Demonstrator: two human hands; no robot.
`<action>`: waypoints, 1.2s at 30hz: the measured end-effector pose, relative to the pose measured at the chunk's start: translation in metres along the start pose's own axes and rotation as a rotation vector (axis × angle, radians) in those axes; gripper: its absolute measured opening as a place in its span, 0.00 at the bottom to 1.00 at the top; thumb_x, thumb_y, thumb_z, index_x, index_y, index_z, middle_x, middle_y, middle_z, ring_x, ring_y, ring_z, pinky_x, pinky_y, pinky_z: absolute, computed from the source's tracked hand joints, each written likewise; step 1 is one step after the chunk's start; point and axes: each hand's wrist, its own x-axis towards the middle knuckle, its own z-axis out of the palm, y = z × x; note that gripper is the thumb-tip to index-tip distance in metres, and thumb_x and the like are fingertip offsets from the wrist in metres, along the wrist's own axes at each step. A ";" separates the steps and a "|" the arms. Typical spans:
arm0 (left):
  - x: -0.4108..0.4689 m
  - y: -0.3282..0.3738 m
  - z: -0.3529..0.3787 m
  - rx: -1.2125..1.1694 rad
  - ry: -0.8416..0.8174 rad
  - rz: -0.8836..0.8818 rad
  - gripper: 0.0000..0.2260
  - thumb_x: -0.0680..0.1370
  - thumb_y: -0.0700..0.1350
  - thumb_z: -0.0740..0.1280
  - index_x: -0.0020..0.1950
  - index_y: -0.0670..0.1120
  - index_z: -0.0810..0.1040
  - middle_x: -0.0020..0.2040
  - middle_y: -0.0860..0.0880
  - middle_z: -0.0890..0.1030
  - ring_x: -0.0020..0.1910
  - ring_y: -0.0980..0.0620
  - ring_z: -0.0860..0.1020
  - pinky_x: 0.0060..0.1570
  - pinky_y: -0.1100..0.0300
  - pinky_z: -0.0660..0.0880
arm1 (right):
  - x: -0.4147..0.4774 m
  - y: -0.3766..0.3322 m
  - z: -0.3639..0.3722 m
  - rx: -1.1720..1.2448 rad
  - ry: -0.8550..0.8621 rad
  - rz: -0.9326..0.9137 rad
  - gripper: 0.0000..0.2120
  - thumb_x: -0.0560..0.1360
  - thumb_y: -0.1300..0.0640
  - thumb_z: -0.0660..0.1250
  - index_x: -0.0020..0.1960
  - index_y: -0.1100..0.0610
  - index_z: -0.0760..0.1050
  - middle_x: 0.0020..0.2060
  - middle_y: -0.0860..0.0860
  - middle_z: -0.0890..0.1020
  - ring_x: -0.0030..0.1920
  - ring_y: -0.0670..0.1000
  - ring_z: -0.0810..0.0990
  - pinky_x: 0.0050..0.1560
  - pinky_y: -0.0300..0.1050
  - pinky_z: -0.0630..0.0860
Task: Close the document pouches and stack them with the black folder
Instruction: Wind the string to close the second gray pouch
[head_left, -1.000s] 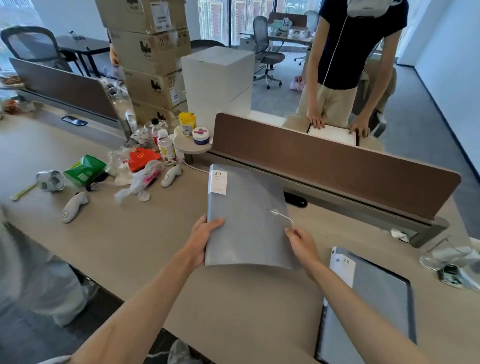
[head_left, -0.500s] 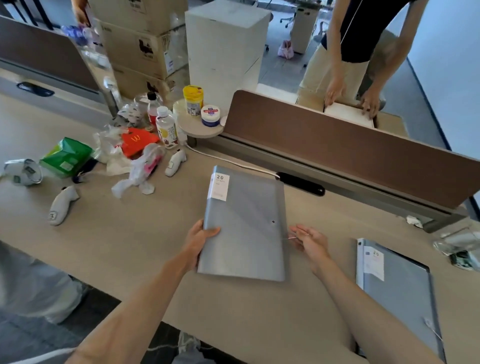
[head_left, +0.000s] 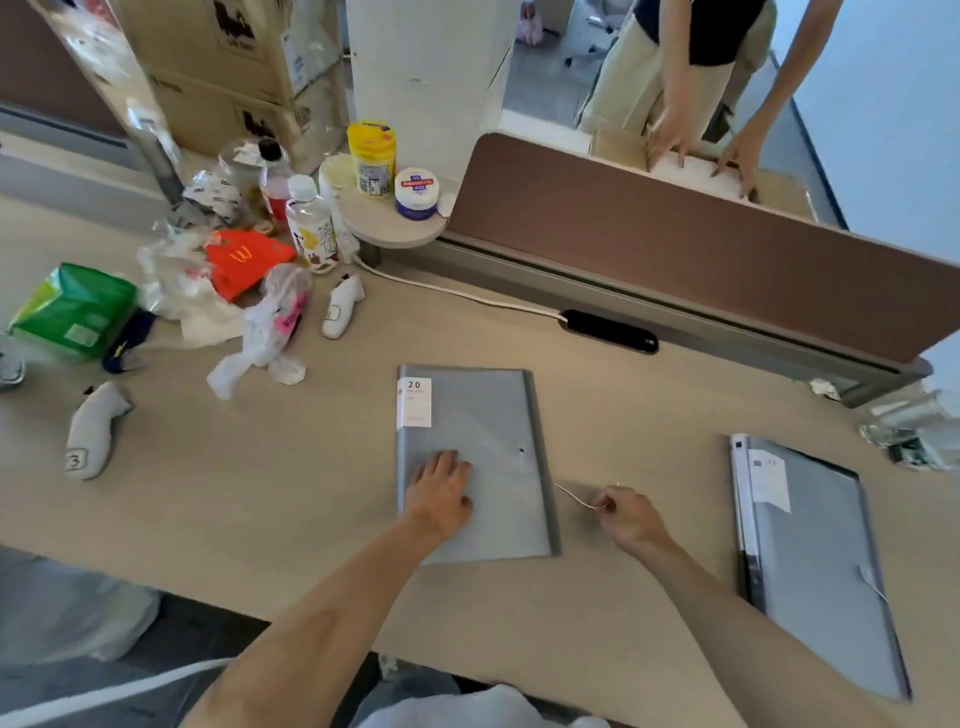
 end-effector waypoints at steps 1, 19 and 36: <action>0.002 0.004 0.003 0.056 -0.042 0.036 0.25 0.77 0.47 0.61 0.73 0.48 0.62 0.77 0.45 0.57 0.76 0.46 0.55 0.73 0.48 0.56 | -0.001 0.002 -0.003 -0.025 0.007 0.004 0.10 0.70 0.61 0.64 0.35 0.48 0.75 0.44 0.52 0.84 0.47 0.55 0.82 0.42 0.42 0.72; -0.029 0.023 0.020 0.158 -0.190 0.284 0.33 0.65 0.65 0.49 0.60 0.53 0.79 0.70 0.55 0.73 0.73 0.48 0.65 0.67 0.40 0.63 | 0.001 -0.025 -0.027 0.326 -0.579 -0.259 0.05 0.76 0.58 0.67 0.41 0.53 0.77 0.42 0.53 0.82 0.42 0.48 0.77 0.43 0.39 0.72; -0.045 0.032 0.043 0.180 -0.156 0.290 0.28 0.71 0.58 0.52 0.71 0.57 0.70 0.69 0.48 0.75 0.68 0.44 0.72 0.65 0.45 0.70 | 0.035 -0.075 0.034 -0.081 -0.494 -0.235 0.07 0.63 0.64 0.72 0.28 0.55 0.81 0.34 0.55 0.86 0.40 0.52 0.85 0.49 0.50 0.82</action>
